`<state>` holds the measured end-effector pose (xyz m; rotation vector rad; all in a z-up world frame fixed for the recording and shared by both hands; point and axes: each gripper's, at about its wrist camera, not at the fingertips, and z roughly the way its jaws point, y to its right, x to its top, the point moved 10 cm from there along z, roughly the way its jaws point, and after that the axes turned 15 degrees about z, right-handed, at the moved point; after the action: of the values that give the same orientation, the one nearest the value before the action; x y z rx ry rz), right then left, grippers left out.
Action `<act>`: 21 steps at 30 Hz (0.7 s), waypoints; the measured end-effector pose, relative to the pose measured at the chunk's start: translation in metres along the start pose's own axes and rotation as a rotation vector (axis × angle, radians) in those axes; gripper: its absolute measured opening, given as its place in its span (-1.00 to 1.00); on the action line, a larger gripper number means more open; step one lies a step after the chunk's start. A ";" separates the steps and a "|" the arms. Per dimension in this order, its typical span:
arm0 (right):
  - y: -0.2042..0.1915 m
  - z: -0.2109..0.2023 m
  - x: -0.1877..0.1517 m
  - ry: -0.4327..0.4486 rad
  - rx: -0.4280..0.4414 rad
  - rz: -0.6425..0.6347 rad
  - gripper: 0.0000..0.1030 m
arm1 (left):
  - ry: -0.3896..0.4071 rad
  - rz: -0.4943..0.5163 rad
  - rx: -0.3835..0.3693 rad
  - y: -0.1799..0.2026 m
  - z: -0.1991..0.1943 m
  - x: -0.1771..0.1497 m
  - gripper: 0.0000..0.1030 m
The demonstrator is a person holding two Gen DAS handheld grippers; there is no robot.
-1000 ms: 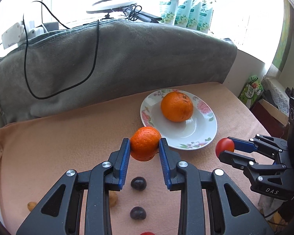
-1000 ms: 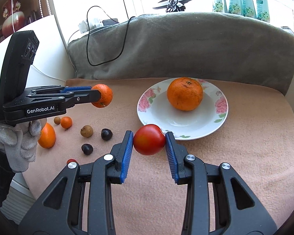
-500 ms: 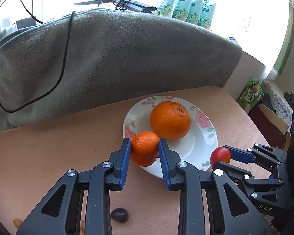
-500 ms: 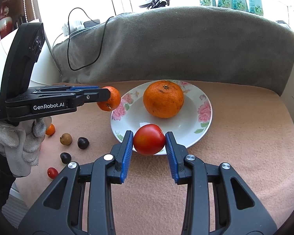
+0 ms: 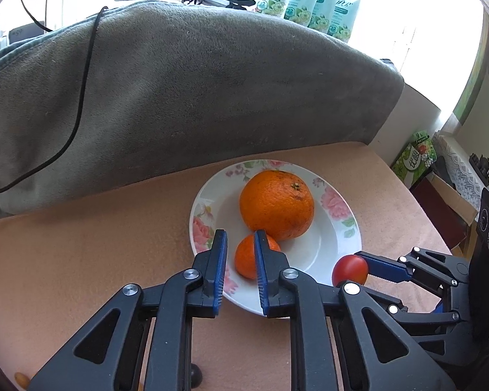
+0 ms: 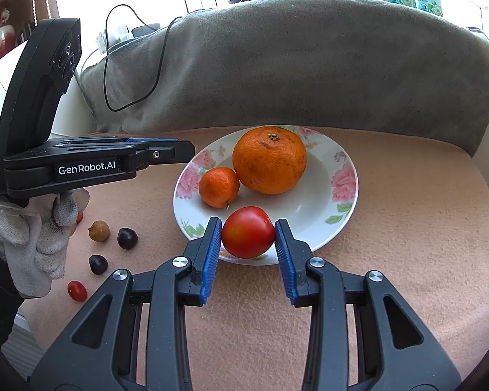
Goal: Organize fruits
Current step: 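Carry the tomato to the plate and release with the right tool while the left releases the tangerine there, then move the right tool toward the large orange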
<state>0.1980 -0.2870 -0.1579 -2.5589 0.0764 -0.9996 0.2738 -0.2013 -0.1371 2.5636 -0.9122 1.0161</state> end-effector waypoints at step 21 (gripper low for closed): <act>-0.008 -0.022 0.001 0.048 -0.004 0.005 0.76 | 0.021 -0.077 0.026 -0.012 -0.025 0.002 0.50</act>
<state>0.1837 -0.2872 -0.1400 -2.5370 0.0979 -1.0598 0.2685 -0.1823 -0.1175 2.5826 -0.7931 1.0383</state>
